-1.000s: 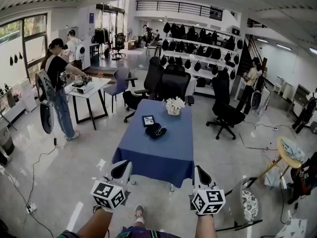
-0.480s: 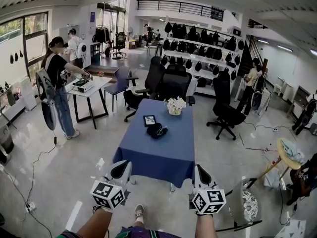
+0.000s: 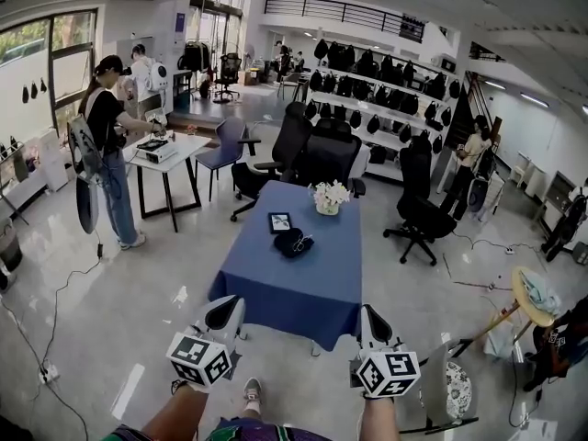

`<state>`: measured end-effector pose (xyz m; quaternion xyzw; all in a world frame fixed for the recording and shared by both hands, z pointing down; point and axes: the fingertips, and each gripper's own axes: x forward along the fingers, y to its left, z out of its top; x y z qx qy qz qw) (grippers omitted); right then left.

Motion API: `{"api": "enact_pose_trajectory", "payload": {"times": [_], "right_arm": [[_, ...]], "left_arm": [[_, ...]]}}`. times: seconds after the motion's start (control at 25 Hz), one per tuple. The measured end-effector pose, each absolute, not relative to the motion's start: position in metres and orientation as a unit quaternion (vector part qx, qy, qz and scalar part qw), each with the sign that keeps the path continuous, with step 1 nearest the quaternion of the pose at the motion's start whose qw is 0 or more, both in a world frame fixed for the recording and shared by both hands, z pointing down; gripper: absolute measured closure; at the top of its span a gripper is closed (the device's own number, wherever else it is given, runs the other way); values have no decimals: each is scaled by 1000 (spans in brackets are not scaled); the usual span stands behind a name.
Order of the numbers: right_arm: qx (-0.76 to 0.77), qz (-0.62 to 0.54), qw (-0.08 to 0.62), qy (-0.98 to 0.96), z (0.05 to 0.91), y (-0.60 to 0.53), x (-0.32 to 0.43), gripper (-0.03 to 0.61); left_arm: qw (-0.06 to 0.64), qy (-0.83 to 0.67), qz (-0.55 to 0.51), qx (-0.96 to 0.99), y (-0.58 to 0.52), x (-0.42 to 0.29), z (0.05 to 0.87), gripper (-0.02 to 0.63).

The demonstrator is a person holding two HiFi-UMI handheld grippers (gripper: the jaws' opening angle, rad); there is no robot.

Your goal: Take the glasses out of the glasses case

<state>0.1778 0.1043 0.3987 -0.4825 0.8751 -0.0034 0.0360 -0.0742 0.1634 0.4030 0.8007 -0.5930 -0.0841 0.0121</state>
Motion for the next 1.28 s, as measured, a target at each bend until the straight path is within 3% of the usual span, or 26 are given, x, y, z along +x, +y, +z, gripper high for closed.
{"api": "enact_pose_trajectory", "payload": {"times": [1.28], "right_arm": [[-466,-11,13,885,391,-41,139,577]], "left_arm": [[18,-595,-92,798,17,-103,393,598]]}}
